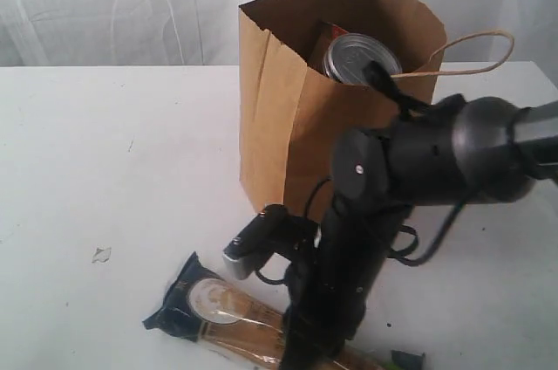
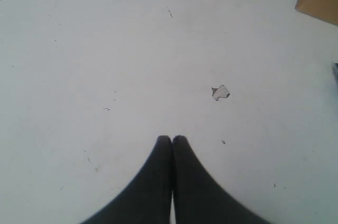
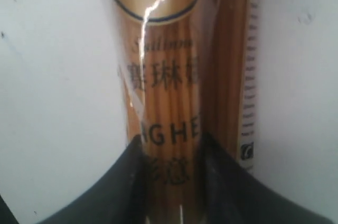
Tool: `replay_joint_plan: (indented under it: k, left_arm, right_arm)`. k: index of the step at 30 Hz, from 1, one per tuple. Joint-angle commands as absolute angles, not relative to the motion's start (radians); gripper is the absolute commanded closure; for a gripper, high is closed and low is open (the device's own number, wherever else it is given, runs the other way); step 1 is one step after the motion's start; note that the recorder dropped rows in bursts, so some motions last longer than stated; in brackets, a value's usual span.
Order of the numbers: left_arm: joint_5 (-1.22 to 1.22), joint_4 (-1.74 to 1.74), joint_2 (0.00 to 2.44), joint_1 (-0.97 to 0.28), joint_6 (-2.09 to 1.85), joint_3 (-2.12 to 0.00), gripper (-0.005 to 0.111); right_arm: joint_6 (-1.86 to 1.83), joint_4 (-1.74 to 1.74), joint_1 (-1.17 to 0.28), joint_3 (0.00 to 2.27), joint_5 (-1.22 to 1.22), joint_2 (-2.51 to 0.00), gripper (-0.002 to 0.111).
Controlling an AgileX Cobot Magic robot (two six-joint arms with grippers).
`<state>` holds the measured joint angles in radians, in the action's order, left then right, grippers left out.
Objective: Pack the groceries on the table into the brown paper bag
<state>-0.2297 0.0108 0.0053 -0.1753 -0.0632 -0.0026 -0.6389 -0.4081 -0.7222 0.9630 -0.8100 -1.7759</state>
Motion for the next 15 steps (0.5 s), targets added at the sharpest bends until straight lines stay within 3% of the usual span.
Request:
replay_joint_plan:
  k: [1,15]
  left_arm:
    - [-0.233,0.013,0.0,-0.171,-0.061,0.0,0.107]
    - [-0.233,0.013,0.0,-0.171,-0.061,0.0,0.107]
  right_arm:
    - [-0.61,-0.387,-0.674,0.821,-0.735,-1.645,0.108]
    - [-0.431,-0.357,-0.502,0.573,-0.665,-1.349,0.108]
